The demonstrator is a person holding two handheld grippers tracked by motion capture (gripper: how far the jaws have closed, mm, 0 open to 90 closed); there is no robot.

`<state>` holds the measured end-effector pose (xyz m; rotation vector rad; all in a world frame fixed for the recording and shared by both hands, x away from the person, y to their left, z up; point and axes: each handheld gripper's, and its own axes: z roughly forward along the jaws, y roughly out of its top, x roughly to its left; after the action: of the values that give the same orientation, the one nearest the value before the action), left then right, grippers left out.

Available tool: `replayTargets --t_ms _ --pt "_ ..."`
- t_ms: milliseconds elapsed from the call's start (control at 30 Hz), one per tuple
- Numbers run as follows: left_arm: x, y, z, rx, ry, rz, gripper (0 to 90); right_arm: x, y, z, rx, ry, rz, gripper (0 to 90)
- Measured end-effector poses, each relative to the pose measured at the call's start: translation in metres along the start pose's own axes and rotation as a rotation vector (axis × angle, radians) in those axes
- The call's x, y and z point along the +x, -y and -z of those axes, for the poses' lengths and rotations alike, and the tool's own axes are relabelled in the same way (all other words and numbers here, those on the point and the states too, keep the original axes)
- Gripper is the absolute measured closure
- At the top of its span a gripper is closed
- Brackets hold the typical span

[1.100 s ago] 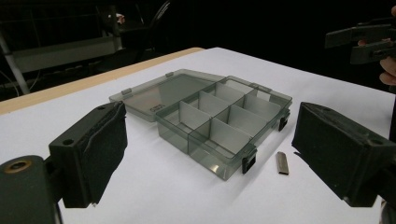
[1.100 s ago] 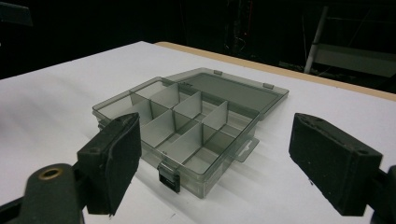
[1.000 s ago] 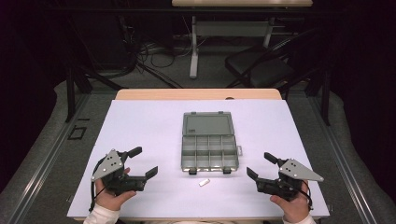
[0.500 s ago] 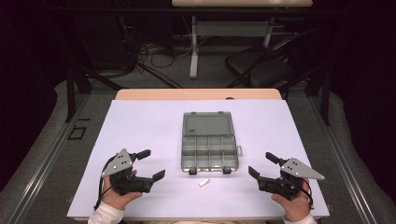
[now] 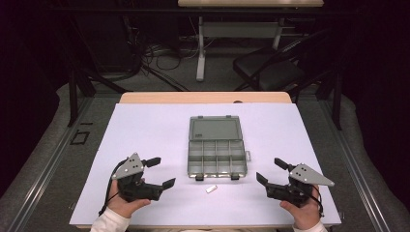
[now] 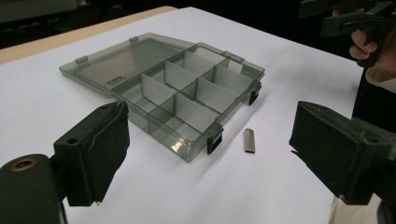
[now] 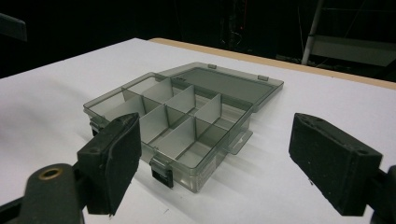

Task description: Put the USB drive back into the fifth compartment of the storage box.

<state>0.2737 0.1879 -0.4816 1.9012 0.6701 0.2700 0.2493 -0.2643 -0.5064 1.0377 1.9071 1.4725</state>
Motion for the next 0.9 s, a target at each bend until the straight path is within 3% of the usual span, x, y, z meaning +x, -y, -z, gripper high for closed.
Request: replayTargets --t_ms 267,633,900 --pt "-0.001 -0.013 -0.012 0.066 0.011 -0.004 13.3 -0.001 0.0 -0.001 -0.002 -0.001 -0.001 17.0" --pt "-0.006 -0.034 -0.02 0.087 0.032 -0.021 13.3 -0.001 -0.001 0.0 -0.005 0.0 0.003 17.0" --pt "-0.008 -0.05 -0.028 0.094 0.021 -0.028 15.3 0.002 -0.002 0.0 -0.009 -0.016 0.004 17.0"
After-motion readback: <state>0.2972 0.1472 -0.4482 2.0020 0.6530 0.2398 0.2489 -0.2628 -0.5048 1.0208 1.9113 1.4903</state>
